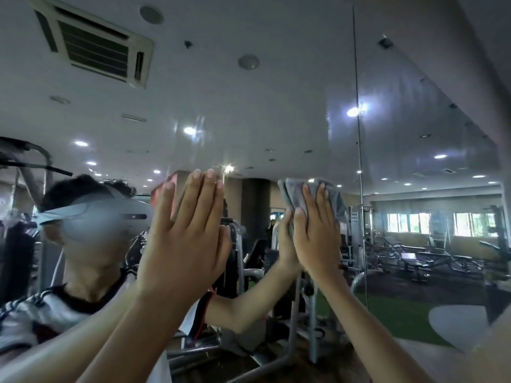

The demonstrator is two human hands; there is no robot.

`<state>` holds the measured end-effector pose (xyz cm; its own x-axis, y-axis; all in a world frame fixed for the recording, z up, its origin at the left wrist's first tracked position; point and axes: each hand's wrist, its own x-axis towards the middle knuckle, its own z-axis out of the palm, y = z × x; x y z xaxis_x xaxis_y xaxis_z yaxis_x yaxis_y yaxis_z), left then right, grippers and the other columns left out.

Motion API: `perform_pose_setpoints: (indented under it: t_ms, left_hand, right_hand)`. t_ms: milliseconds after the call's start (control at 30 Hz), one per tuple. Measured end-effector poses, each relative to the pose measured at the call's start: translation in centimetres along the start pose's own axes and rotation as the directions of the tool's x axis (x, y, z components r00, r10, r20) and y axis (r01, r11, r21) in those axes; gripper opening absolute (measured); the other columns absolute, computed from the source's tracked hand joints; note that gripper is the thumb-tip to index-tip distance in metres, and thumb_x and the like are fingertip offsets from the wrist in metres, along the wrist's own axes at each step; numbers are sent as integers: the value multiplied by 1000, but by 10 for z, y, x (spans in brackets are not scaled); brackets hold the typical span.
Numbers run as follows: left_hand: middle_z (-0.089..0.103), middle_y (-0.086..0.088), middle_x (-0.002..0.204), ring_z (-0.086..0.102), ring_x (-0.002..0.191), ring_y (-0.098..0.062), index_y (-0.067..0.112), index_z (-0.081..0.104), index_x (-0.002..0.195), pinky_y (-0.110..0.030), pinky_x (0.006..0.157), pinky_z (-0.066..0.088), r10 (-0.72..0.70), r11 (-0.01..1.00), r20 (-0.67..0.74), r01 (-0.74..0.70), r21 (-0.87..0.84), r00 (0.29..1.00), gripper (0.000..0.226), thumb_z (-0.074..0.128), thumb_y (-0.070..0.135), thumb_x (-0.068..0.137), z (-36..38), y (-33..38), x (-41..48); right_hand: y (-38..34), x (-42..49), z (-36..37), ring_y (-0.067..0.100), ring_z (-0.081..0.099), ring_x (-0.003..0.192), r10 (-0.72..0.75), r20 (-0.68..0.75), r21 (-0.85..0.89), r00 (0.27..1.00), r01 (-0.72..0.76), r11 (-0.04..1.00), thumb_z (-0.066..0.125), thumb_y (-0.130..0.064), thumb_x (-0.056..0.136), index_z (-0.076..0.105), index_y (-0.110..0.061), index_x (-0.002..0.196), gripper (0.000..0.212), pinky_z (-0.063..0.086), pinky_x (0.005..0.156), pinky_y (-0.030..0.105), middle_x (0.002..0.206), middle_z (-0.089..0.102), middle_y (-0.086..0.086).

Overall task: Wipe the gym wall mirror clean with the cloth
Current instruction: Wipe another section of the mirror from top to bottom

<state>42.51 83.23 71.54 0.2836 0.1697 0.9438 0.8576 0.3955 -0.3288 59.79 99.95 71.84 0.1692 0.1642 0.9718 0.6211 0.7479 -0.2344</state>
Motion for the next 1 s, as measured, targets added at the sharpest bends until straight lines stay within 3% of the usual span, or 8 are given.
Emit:
perform_pose_setpoints:
  t_ms: [133,333,467,567,733,833,900,1000]
  left_hand:
    - [18,-21,163,15,153,-34,-2,21,155,-57,123,11,0,1000,-11,0,-5,1000,64,23,37,105,0,-1,-1]
    - [17,-21,164,14,153,-33,-2,21,155,-57,123,11,-6,1000,31,6,5,999,66,25,38,104,-1,-1,-7]
    - [17,-23,163,14,153,-36,-4,20,155,-59,122,10,-18,999,70,15,42,997,66,24,37,104,-2,7,-18]
    - [22,-21,162,17,153,-33,-3,26,154,-56,123,9,-21,1000,52,21,19,998,65,27,38,104,-4,5,-19]
    - [28,-18,161,19,152,-29,-1,35,152,-54,123,13,-59,997,32,61,-54,998,65,36,39,101,-5,8,-41]
    - [26,-18,162,17,153,-30,0,32,153,-56,122,14,-59,998,52,60,-35,997,66,35,40,101,-4,12,-57]
    - [23,-18,163,15,153,-30,0,30,154,-57,123,13,-69,997,75,71,-20,995,67,36,40,100,-3,15,-63]
    - [23,-18,163,15,153,-31,1,29,154,-57,123,11,-69,997,86,70,-13,994,68,38,40,99,-3,19,-66]
  right_hand:
    - [-43,24,11,13,4,151,-78,-29,26,997,79,997,21,-43,103,22,-28,153,52,17,123,43,163,12,-1]
    - [2,-92,0,25,21,152,-485,86,-3,870,487,873,20,-36,108,35,-20,153,50,26,119,47,164,25,8]
    - [41,-74,1,23,20,152,-104,28,3,994,104,995,18,-39,107,32,-19,154,53,29,117,55,163,24,8]
    - [7,-14,7,11,7,149,164,-17,71,986,-162,984,21,-39,100,27,-20,153,57,20,123,50,163,22,7]
    - [-24,-51,7,20,14,153,-159,1,71,987,159,985,24,-36,105,30,-23,154,51,28,120,49,164,21,5]
    - [8,-131,-1,24,24,151,-446,92,51,890,443,895,29,-31,104,31,-26,154,50,21,122,41,164,23,5]
    - [36,-150,-6,24,23,151,-366,108,41,924,364,930,34,-27,99,29,-27,155,56,27,120,47,165,21,4]
    - [43,-119,-1,19,14,153,11,48,76,999,-15,997,29,-30,100,29,-22,153,54,31,116,56,164,22,5]
